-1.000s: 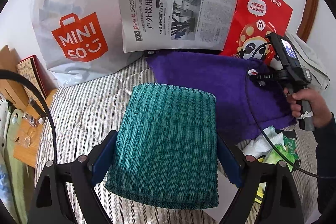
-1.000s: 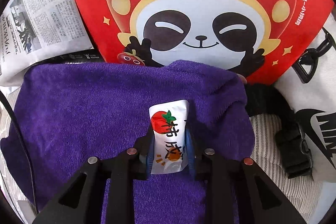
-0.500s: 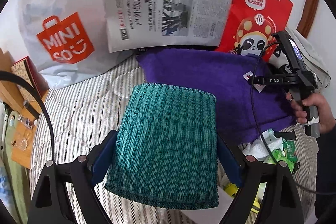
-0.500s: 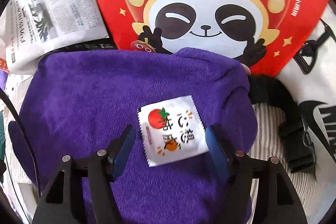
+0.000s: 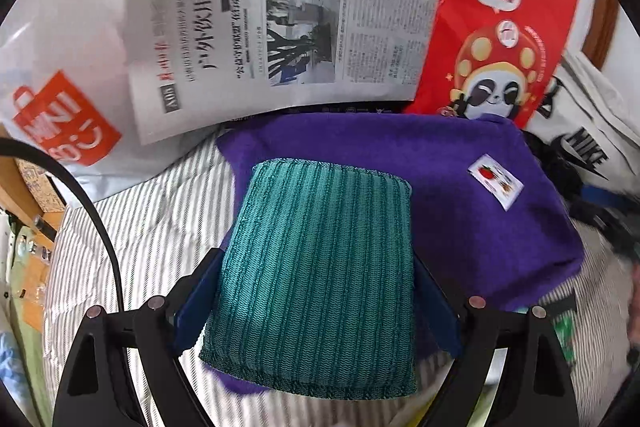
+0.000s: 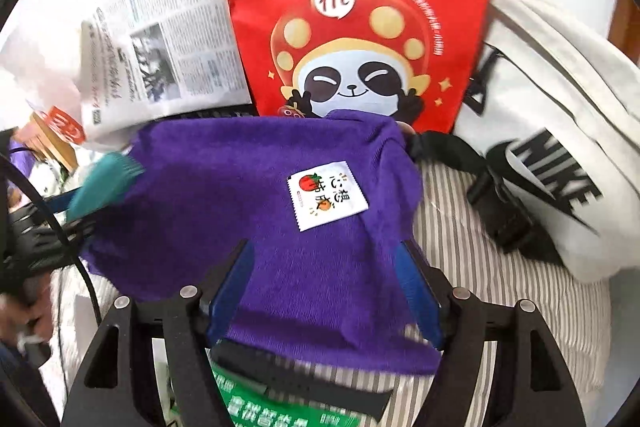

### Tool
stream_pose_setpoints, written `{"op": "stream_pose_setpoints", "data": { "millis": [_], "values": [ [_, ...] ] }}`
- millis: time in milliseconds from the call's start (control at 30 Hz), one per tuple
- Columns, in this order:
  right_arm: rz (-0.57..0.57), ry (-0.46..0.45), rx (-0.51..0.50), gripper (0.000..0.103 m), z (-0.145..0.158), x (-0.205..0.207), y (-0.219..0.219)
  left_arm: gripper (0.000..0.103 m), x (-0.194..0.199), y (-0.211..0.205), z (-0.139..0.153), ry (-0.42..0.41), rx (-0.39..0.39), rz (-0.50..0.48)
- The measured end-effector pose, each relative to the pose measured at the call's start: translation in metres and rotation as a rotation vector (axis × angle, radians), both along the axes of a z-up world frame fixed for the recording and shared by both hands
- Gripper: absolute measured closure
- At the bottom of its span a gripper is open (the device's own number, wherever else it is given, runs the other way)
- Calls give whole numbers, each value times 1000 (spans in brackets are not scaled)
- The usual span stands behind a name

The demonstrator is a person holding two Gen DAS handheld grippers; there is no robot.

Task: Organize soft objects
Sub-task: 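Lower the teal cloth onto the purple towel and open the left gripper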

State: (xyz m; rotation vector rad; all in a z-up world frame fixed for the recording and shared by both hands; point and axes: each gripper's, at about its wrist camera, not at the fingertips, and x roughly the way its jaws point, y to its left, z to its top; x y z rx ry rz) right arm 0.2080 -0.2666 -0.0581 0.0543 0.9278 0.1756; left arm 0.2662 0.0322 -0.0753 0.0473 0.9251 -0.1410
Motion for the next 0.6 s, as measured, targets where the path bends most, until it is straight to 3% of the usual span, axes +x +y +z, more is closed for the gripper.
{"op": "stream_pose_setpoints", "data": {
  "millis": [233,433,600],
  "values": [
    [-28,-64,-38,31,-3,-11,3,14,42,-18,-10,36,-2,33],
    [-23,-75,-27,31,-5,-19,-4,14,65,-29,-32,102,45,79],
    [-23,-90,-74,31,-4,-25,-1,13,72,-41,-48,135,113,88]
  ]
}}
